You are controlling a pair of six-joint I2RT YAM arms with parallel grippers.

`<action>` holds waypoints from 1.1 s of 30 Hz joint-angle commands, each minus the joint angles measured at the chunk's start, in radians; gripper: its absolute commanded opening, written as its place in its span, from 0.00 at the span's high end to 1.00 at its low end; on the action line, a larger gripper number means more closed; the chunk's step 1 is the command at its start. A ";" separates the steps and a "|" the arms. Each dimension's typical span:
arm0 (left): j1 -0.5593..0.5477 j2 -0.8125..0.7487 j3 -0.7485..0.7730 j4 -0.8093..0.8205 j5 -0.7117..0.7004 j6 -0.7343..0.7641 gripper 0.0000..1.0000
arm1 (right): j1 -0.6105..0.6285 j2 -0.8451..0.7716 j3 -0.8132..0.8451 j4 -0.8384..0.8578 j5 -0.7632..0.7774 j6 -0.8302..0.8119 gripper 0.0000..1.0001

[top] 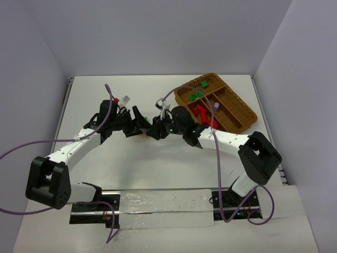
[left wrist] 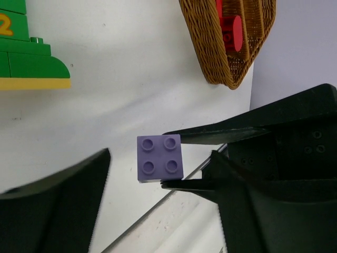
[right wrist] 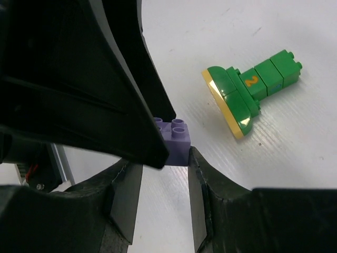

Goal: Sort the legos into containers by color

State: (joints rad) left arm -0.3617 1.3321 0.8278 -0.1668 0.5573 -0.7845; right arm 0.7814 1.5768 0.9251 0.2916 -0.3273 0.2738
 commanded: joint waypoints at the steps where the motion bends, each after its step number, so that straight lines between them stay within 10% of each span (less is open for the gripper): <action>1: -0.010 -0.052 0.070 -0.038 -0.023 0.056 0.05 | 0.014 -0.022 -0.037 0.100 -0.006 0.010 1.00; 9: -0.007 -0.119 0.147 -0.155 -0.269 0.057 0.01 | -0.002 -0.098 -0.049 -0.058 0.258 -0.022 1.00; 18: 0.000 -0.186 0.180 -0.332 -0.658 0.032 0.01 | -0.394 -0.299 -0.154 -0.196 0.462 0.129 1.00; 33: -0.003 -0.261 0.089 -0.368 -0.656 0.038 0.04 | -0.815 -0.253 -0.194 -0.153 0.433 0.219 0.98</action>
State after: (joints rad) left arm -0.3649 1.1139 0.9150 -0.5081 -0.0493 -0.7475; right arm 0.0041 1.2954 0.7158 0.1117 0.0980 0.4863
